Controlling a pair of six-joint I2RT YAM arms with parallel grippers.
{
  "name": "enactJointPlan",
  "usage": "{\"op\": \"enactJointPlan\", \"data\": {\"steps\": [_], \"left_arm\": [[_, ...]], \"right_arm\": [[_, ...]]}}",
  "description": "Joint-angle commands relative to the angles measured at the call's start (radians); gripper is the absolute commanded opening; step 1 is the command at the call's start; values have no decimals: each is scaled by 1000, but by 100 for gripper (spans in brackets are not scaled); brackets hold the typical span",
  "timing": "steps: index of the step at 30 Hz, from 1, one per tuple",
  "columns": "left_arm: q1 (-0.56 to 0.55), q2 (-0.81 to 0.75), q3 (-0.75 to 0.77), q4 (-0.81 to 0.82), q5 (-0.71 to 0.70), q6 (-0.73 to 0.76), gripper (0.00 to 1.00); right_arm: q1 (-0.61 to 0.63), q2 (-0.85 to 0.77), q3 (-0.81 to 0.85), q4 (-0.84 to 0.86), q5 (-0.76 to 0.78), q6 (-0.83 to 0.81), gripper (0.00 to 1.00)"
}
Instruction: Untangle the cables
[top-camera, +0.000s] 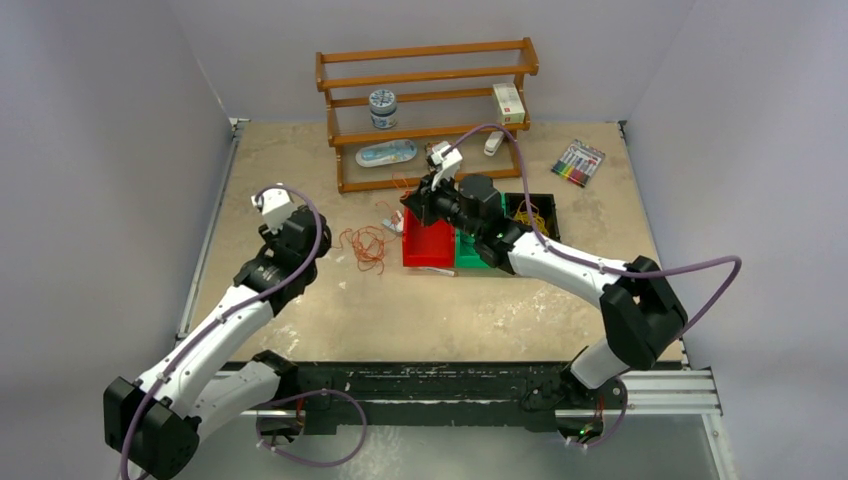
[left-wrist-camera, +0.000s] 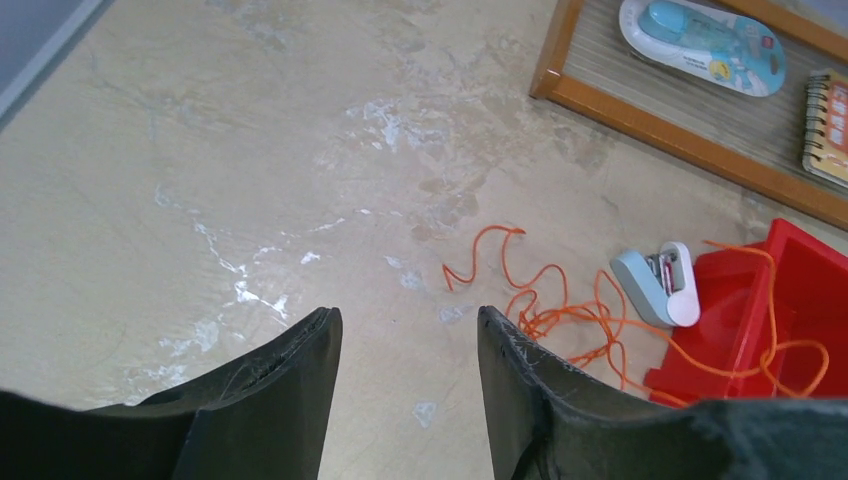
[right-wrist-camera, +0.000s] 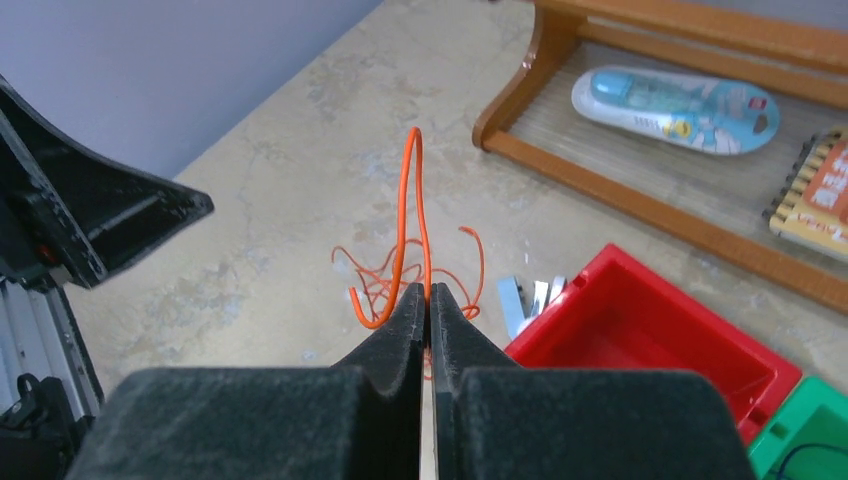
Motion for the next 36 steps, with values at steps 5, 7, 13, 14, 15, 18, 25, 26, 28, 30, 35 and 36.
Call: {"op": "enactJointPlan", "data": {"steps": [5, 7, 13, 14, 15, 18, 25, 26, 28, 30, 35, 36], "left_arm": [[5, -110, -61, 261, 254, 118, 54], [5, -129, -71, 317, 333, 159, 54], [5, -199, -134, 489, 540, 237, 56], [5, -197, -141, 509, 561, 237, 56], [5, -192, -149, 530, 587, 234, 56], [3, -168, -179, 614, 665, 220, 56], [-4, -143, -211, 748, 741, 235, 58], [-4, -136, -209, 754, 745, 244, 58], [-6, -124, -208, 765, 748, 262, 58], [-6, -108, -207, 782, 759, 271, 58], [-18, -54, -207, 843, 785, 279, 58], [-23, -45, -207, 850, 778, 284, 58]], "right_arm": [[-2, -14, 151, -43, -180, -38, 0], [-2, 16, 205, -99, -215, -30, 0], [-2, 101, 346, -223, -326, -4, 0], [-2, 107, 355, -226, -330, 5, 0], [-2, 113, 367, -233, -334, 15, 0], [-2, 144, 420, -279, -358, 20, 0], [-2, 169, 473, -350, -369, 29, 0], [-2, 170, 477, -356, -376, 31, 0], [-2, 172, 483, -363, -385, 39, 0], [-3, 176, 491, -372, -399, 48, 0], [-5, 189, 510, -389, -451, 65, 0], [-6, 189, 513, -395, -456, 65, 0]]}}
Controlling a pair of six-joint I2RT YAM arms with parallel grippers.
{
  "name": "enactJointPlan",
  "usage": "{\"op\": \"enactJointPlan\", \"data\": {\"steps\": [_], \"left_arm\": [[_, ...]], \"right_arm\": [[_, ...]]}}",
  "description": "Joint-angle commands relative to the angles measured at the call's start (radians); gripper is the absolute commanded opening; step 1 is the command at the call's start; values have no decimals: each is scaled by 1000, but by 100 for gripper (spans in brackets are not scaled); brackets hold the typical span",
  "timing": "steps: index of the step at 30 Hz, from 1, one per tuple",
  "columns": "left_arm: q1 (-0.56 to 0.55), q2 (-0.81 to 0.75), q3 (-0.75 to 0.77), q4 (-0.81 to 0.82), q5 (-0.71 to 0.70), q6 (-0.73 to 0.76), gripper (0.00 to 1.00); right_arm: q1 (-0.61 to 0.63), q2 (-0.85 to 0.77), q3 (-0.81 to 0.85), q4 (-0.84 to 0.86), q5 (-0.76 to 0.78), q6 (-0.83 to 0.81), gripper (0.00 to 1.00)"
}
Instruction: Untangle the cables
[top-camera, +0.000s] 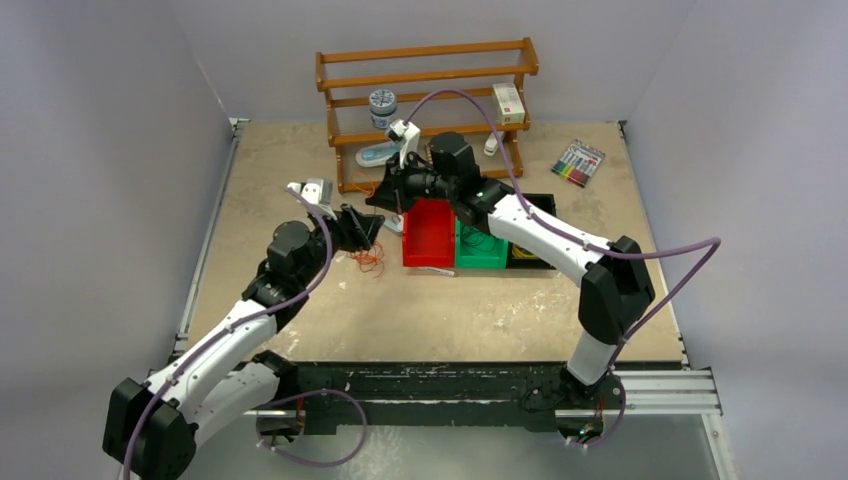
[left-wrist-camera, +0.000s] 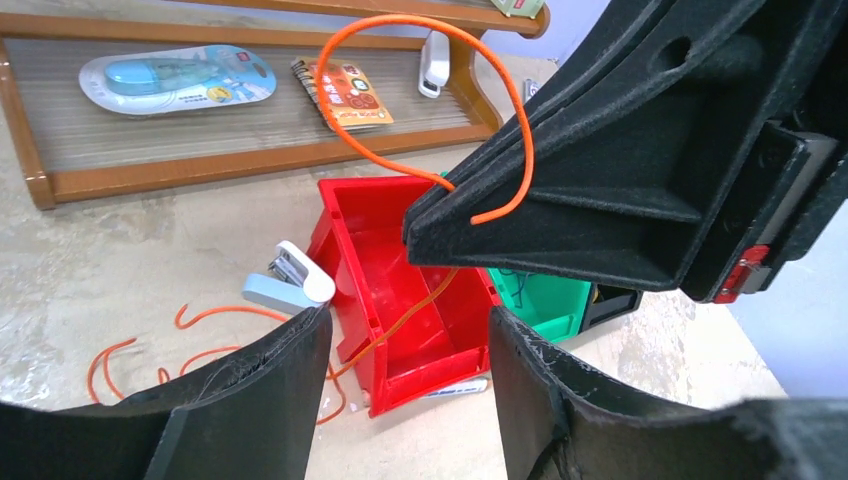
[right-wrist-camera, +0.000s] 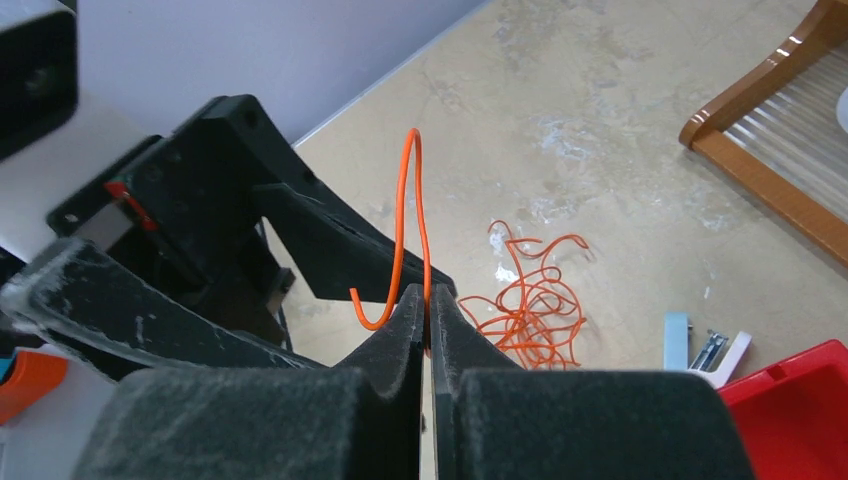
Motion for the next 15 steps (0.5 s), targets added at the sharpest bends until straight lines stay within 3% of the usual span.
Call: {"op": "enactJointPlan", "data": {"steps": [1, 8, 15], "left_arm": [[-21, 37, 8, 120, 21, 42, 58], [-30, 130, 37, 188, 10, 72, 53], [-42, 240, 18, 221, 25, 52, 33]], "right_arm": [[-6, 6, 66, -17, -68, 24, 0], [-8, -5, 66, -34, -109, 36, 0], [-41, -80, 4, 32, -130, 92, 0]]}}
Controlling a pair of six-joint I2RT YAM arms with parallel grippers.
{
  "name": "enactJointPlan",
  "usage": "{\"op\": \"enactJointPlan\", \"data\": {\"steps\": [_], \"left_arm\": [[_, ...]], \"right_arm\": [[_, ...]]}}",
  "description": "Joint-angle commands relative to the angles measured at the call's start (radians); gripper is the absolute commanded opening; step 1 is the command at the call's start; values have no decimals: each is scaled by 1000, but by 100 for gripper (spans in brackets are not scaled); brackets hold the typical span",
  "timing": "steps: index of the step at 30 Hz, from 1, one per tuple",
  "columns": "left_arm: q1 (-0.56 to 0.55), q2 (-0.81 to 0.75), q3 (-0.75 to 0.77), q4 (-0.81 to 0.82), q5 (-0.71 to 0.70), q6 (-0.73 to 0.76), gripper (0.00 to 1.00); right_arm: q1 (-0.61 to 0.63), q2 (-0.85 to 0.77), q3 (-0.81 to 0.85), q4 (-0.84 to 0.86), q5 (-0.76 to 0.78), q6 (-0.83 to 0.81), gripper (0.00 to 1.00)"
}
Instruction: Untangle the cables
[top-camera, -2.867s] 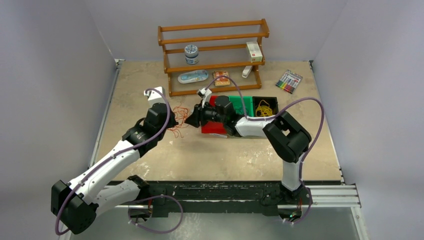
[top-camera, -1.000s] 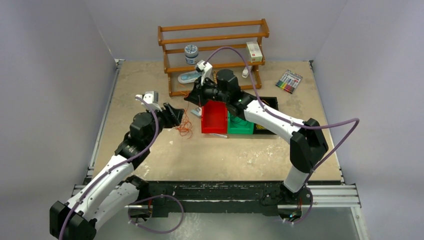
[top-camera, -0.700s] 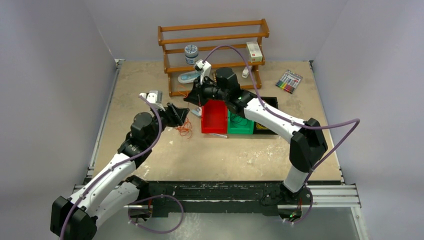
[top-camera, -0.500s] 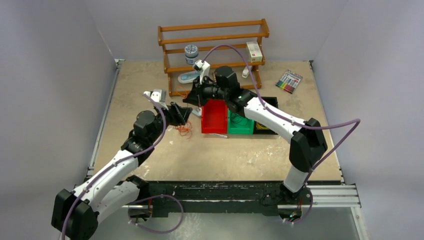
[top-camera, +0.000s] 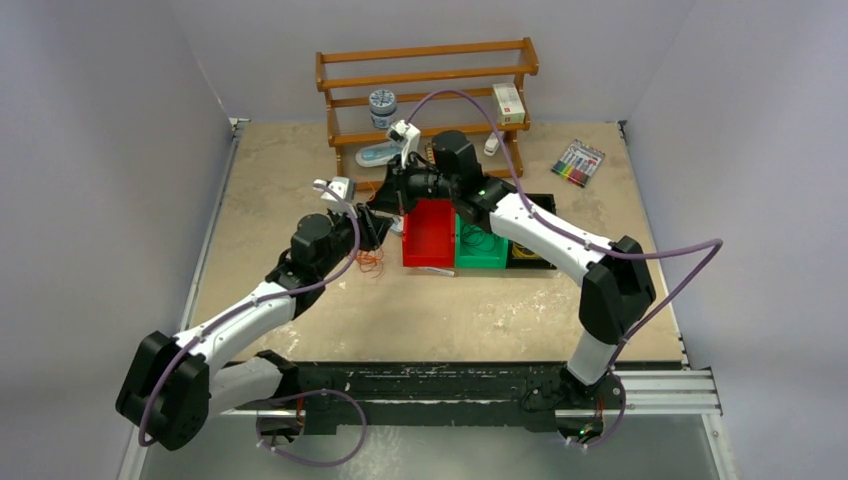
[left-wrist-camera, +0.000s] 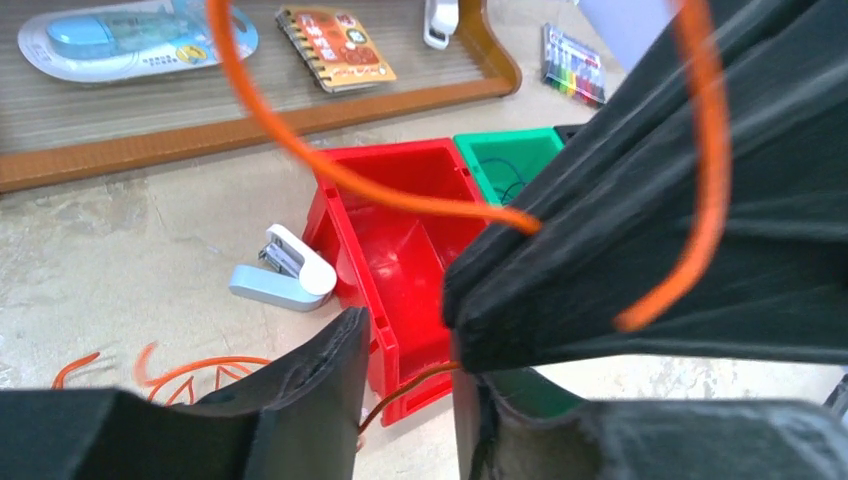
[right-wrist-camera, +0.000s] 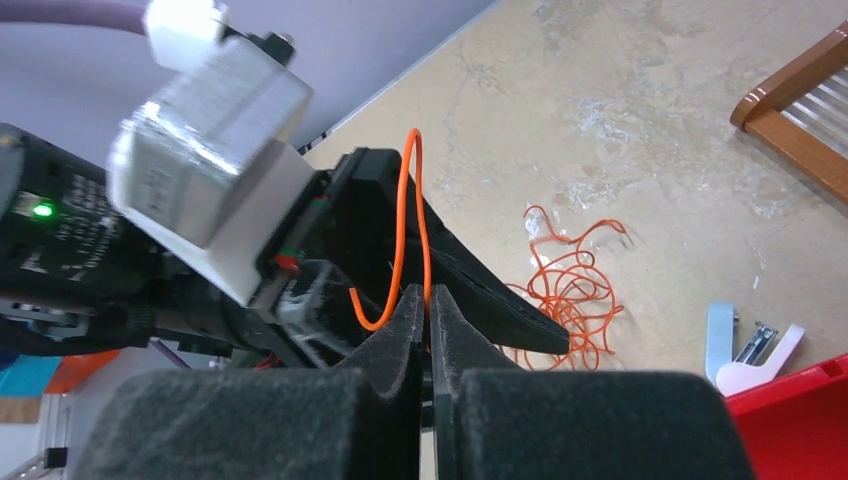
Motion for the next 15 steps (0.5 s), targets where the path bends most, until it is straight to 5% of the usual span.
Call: {"op": "enactJointPlan", "data": {"steps": [1, 15], "left_arm": [[-12, 46, 8, 74, 1, -3, 30], [-12, 84, -125, 15, -68, -33, 12]], "right_arm": [[-38, -99, -23, 83, -54, 63, 0], [-201, -307, -115, 220, -90, 120, 0]]}}
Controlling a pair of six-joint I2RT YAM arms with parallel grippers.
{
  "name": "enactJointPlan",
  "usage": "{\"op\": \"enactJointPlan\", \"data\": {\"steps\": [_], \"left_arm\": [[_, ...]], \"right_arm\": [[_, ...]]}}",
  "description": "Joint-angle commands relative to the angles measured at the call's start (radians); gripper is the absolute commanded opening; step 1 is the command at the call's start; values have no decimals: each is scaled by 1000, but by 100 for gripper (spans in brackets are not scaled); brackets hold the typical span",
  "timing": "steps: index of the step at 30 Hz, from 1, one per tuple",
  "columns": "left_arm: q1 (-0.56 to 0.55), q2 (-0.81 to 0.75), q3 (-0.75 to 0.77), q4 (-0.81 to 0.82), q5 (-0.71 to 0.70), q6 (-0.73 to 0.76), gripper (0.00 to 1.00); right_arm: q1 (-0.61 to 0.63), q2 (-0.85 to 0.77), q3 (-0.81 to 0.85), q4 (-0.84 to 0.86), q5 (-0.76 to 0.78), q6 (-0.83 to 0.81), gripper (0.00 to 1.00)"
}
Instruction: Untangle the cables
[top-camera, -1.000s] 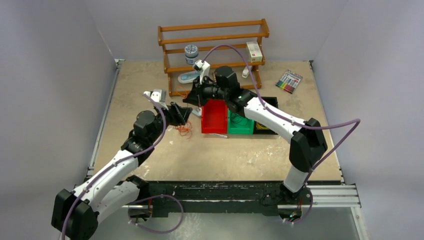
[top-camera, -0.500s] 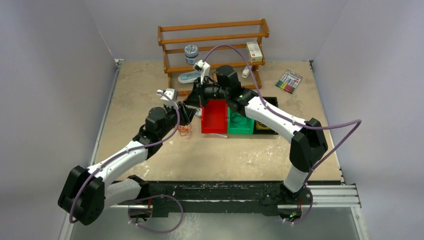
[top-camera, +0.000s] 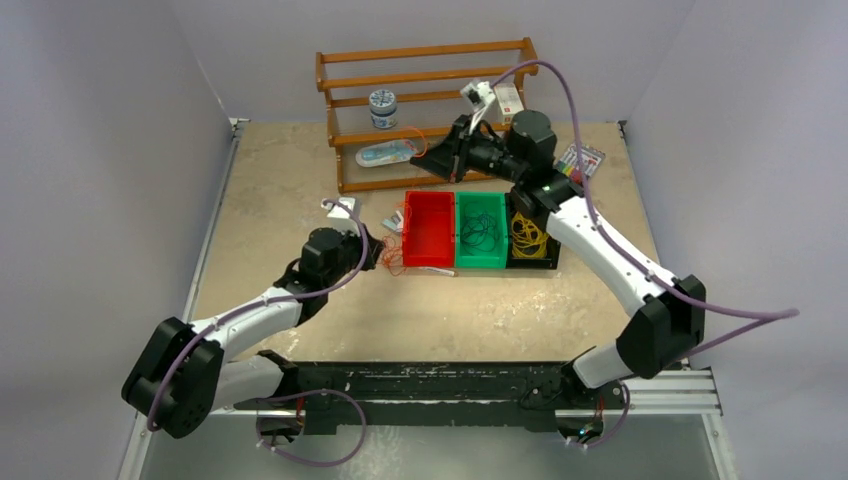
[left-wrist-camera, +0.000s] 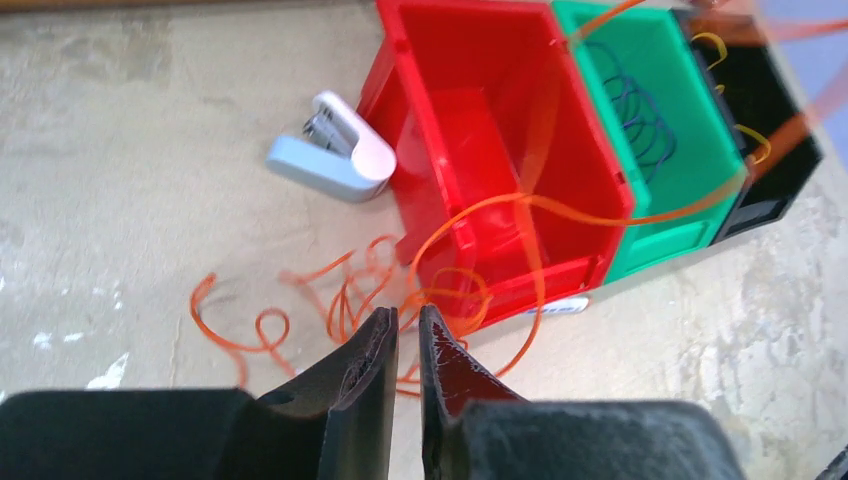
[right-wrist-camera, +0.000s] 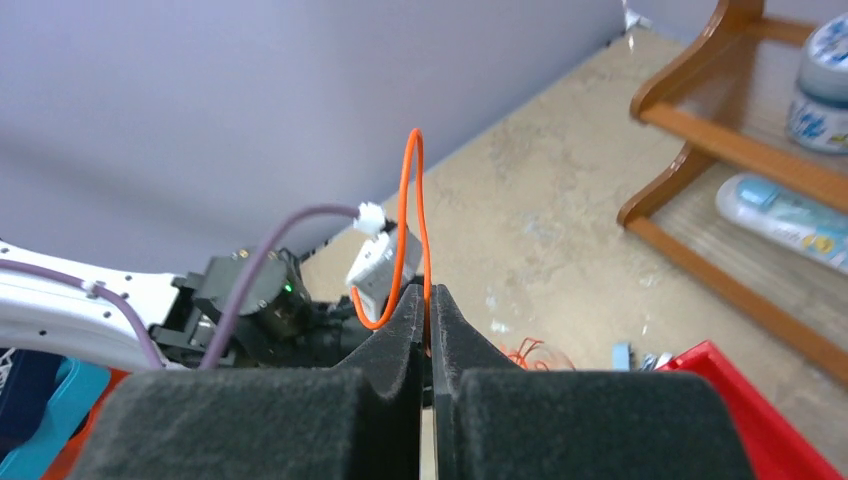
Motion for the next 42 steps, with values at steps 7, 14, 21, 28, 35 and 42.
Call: {"op": "enactJointPlan", "data": {"steps": [7, 14, 21, 28, 35, 42], "left_arm": [[-3, 13, -73, 18, -51, -30, 10], [-1, -5, -85, 14, -75, -42, 13], [-3, -172, -80, -56, -96, -62, 36], [-3, -336, -64, -99, -28, -55, 50], [-30, -223, -8, -17, 59, -10, 64], [-127, -89, 56, 11, -23, 56, 69]], "right_arm": [[-42, -122, -11, 108, -20, 11, 0], [-44, -134, -18, 119, -7, 5, 0], [-43, -123, -30, 114, 4, 0, 0], [-44, -105, -33, 111, 5, -7, 0], [-44, -91, -35, 111, -17, -3, 0], [-44, -93, -48, 108, -19, 0, 0]]}}
